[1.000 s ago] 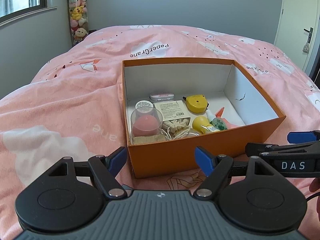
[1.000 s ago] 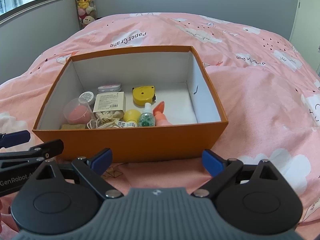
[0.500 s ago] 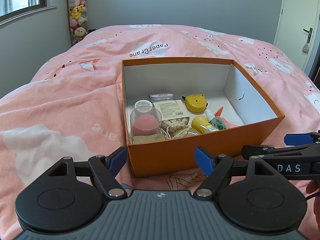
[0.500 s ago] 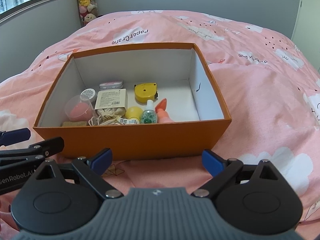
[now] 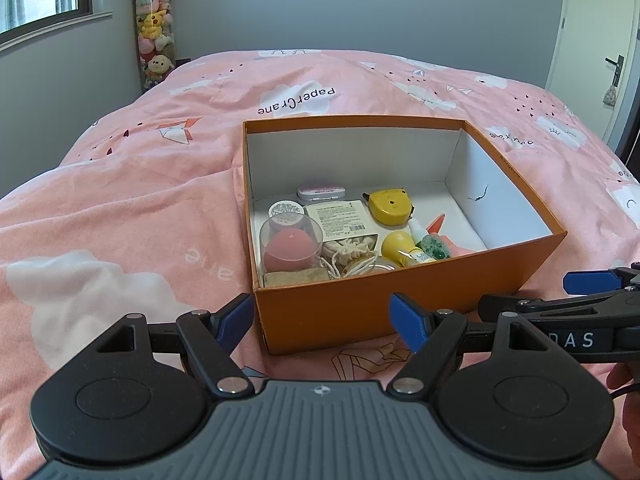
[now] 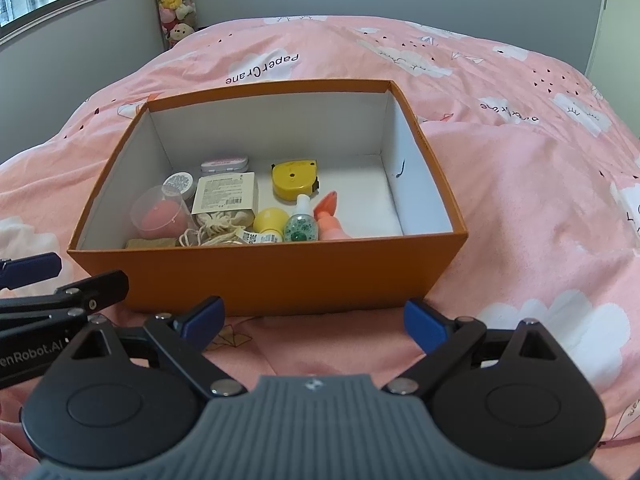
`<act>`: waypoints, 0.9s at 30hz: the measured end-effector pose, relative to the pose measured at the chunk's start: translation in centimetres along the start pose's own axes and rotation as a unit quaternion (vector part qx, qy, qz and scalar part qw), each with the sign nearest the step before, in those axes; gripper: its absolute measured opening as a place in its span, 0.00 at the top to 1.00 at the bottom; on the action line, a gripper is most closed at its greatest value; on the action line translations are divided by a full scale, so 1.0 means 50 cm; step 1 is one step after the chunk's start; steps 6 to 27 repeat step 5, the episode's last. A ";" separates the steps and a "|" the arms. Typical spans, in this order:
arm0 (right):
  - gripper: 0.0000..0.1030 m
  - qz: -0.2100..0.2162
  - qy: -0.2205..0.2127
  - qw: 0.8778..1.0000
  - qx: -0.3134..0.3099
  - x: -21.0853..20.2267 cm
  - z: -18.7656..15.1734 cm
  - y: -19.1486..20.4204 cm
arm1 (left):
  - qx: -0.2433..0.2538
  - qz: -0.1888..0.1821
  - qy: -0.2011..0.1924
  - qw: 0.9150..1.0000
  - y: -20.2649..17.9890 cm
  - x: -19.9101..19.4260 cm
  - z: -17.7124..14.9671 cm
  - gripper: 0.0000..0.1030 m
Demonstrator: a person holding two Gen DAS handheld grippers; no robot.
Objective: Organize rigid objects
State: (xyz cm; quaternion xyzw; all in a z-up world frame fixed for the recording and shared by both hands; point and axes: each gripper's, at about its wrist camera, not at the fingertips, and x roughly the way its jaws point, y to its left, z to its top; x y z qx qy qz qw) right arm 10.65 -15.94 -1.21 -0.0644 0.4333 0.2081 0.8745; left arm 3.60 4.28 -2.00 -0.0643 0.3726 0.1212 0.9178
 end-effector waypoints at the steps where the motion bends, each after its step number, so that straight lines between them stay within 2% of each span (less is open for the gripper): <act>1: 0.08 0.000 0.000 1.000 0.000 0.000 0.001 -0.001 | 0.001 -0.001 0.000 1.000 0.000 0.000 0.000 0.12; 27: 0.08 0.001 0.001 1.000 0.000 0.001 0.000 -0.001 | 0.000 0.001 0.001 1.000 -0.002 -0.002 -0.001 0.12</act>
